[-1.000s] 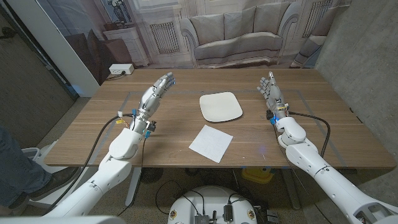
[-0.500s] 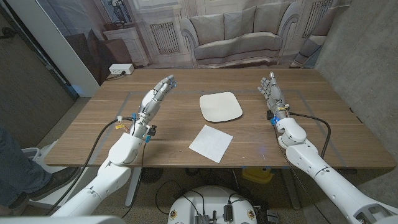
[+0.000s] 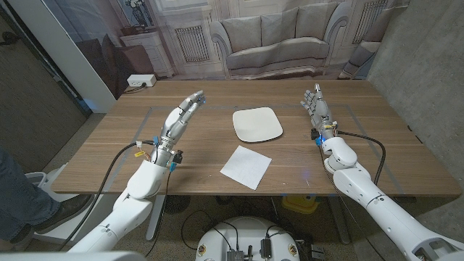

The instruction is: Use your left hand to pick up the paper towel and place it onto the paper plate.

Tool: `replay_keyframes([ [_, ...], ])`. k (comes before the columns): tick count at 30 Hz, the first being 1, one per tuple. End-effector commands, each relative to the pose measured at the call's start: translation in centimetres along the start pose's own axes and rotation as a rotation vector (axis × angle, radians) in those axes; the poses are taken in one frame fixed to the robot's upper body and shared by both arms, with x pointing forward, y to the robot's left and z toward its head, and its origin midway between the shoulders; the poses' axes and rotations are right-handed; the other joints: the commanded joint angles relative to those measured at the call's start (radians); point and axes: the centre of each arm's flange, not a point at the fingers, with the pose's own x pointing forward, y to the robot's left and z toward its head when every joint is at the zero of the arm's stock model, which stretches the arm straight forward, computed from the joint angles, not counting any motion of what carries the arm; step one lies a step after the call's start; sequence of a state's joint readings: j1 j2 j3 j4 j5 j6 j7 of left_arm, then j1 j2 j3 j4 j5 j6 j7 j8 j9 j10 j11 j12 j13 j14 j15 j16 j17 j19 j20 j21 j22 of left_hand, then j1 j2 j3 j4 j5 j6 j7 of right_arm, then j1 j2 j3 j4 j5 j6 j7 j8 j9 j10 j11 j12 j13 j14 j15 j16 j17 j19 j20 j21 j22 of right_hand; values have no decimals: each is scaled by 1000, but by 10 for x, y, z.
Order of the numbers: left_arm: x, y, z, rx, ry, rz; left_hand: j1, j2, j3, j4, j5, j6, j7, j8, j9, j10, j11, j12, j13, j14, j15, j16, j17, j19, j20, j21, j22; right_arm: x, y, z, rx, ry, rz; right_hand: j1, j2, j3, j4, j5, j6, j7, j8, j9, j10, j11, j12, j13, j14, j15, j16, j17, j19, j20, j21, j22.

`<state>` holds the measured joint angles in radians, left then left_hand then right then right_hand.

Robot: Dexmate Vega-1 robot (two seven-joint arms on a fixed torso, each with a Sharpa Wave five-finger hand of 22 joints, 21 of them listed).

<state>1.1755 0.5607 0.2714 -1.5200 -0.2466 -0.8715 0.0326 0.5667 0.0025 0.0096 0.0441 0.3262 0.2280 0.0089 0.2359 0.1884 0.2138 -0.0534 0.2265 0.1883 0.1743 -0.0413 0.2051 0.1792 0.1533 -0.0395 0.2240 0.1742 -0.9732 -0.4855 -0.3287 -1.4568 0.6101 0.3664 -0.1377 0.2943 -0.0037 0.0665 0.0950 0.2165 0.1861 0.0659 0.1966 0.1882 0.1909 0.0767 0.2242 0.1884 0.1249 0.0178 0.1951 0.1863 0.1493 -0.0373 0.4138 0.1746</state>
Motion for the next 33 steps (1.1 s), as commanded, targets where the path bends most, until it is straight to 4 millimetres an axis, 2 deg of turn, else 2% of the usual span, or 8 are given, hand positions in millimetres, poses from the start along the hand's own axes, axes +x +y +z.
replay_keyframes([
  [1, -9, -6, 6, 50, -13, 2, 9, 0, -1, -1, 8, 15, -4, 8, 3, 13, -4, 8, 5, 11, -7, 5, 5, 11, -12, 5, 6, 0, 2, 1, 2, -4, -5, 1, 8, -1, -4, -2, 9, 1, 6, 3, 11, 0, 4, 3, 9, 1, 4, 2, 8, -24, -2, 2],
  [33, -36, -30, 24, 204, -3, -30, 23, -5, -6, -9, 19, 49, -14, 10, 3, 41, -19, 7, 6, 35, -12, 4, 6, 34, -10, 5, 6, -2, 2, 6, 6, -18, -7, 17, 24, 7, -13, -2, 12, -2, 5, 3, 15, -1, 4, 3, 12, 0, 3, 0, 16, -23, -13, 2],
])
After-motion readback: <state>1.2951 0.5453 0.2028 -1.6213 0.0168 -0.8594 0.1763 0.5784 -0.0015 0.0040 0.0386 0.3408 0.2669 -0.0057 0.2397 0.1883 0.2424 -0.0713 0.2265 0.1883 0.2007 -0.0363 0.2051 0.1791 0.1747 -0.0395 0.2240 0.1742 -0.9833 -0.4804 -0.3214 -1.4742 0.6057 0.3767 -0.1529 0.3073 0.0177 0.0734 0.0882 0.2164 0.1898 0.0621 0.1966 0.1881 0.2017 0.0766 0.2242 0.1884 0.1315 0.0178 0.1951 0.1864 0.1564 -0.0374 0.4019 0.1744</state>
